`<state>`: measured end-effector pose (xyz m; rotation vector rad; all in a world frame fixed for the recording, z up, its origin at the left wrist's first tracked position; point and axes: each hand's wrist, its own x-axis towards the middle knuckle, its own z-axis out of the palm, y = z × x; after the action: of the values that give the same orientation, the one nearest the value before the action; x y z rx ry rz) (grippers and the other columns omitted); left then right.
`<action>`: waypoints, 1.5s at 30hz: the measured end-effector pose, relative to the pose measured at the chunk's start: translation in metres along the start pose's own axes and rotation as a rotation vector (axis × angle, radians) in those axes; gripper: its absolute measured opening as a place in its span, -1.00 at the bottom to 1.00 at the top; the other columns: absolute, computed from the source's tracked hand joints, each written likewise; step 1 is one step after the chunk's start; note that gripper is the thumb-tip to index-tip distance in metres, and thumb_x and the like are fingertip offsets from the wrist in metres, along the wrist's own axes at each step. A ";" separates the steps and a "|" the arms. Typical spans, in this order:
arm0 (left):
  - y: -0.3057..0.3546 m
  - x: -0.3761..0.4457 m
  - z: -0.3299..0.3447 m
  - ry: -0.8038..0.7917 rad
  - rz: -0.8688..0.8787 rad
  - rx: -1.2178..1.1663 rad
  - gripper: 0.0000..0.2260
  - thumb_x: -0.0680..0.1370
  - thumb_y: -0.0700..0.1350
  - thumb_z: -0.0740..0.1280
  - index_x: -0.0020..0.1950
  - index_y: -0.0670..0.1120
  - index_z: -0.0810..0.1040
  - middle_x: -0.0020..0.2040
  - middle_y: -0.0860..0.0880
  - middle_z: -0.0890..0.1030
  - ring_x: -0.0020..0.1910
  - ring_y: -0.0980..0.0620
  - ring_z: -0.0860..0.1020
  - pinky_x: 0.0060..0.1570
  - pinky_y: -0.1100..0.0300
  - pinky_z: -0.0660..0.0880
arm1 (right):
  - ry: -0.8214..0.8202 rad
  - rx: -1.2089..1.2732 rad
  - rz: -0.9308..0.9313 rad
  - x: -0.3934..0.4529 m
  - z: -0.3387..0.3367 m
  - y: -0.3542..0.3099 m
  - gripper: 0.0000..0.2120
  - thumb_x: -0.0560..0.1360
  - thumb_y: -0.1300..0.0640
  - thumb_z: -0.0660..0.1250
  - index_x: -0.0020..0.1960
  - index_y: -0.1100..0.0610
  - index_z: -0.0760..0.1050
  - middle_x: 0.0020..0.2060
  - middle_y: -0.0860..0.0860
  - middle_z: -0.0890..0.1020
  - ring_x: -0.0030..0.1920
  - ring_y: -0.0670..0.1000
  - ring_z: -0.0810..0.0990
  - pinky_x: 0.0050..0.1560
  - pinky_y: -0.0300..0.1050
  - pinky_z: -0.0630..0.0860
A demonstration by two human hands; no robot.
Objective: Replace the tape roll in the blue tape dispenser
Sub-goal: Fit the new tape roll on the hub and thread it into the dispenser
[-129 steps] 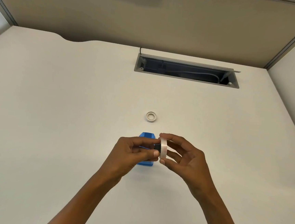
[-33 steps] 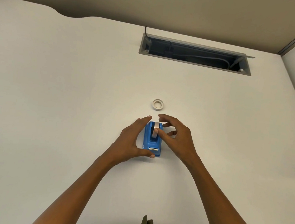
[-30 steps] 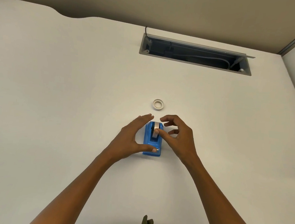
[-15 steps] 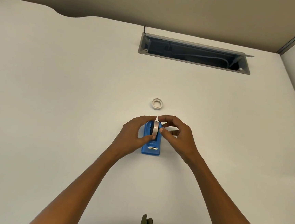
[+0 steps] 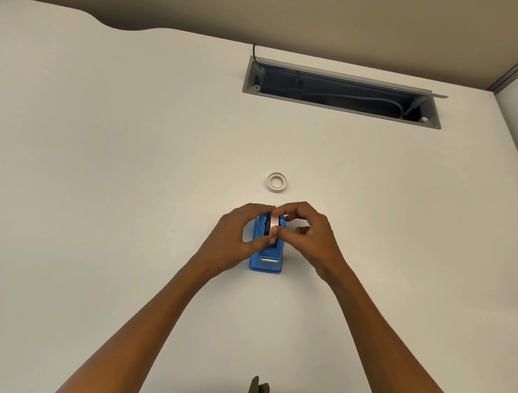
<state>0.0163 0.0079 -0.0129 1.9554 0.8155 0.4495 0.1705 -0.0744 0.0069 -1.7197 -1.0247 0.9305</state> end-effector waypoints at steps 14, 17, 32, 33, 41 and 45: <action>-0.003 -0.002 0.003 0.001 -0.046 -0.004 -0.44 0.42 0.02 0.44 0.28 0.34 0.22 0.15 0.48 0.34 0.09 0.51 0.34 0.17 0.34 0.29 | 0.029 0.073 0.117 0.008 0.000 -0.006 -0.92 0.42 0.15 0.45 -0.11 0.01 0.60 -0.07 -0.02 0.67 -0.06 -0.11 0.60 -0.02 -0.24 0.49; -0.003 -0.001 0.003 0.005 -0.034 -0.013 -0.50 0.42 0.00 0.44 0.24 0.30 0.29 0.13 0.45 0.37 0.08 0.55 0.33 0.13 0.37 0.27 | 0.049 0.067 0.070 0.006 -0.004 -0.005 -0.90 0.42 0.12 0.46 -0.08 0.05 0.59 -0.10 -0.07 0.67 -0.09 -0.17 0.61 -0.07 -0.32 0.52; -0.002 -0.001 0.002 0.009 -0.003 -0.014 -0.62 0.44 -0.01 0.42 0.20 0.20 0.39 0.11 0.31 0.43 0.07 0.56 0.34 0.01 0.65 0.24 | 0.003 0.067 0.065 0.002 -0.005 -0.007 -0.85 0.39 0.24 0.48 -0.08 0.07 0.58 0.00 0.09 0.66 0.07 0.04 0.60 0.05 -0.06 0.54; -0.002 -0.001 0.002 0.011 -0.006 -0.016 -0.62 0.44 -0.01 0.42 0.20 0.20 0.39 0.11 0.31 0.43 0.06 0.57 0.34 0.01 0.66 0.24 | 0.009 0.071 0.066 0.002 -0.004 -0.007 -0.85 0.39 0.24 0.48 -0.10 0.06 0.58 -0.01 0.09 0.66 0.07 0.04 0.60 0.07 -0.07 0.53; -0.003 -0.001 0.002 0.010 -0.021 -0.004 -0.57 0.44 0.03 0.41 0.23 0.26 0.33 0.13 0.40 0.37 0.07 0.59 0.31 -0.02 0.65 0.23 | 0.022 0.055 0.072 0.005 -0.003 -0.006 -0.92 0.41 0.21 0.46 -0.11 0.09 0.61 -0.06 0.05 0.68 0.02 0.02 0.62 0.19 0.02 0.51; -0.005 -0.001 0.004 -0.008 -0.021 0.024 -0.49 0.42 0.02 0.44 0.26 0.27 0.28 0.15 0.39 0.33 0.06 0.65 0.25 -0.01 0.64 0.19 | 0.046 0.044 0.080 0.007 -0.002 -0.006 -0.96 0.43 0.18 0.44 -0.13 0.09 0.60 -0.14 0.01 0.67 -0.05 -0.05 0.62 0.10 -0.05 0.53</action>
<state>0.0163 0.0060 -0.0194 1.9673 0.8389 0.4204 0.1729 -0.0673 0.0122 -1.7483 -0.9046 0.9527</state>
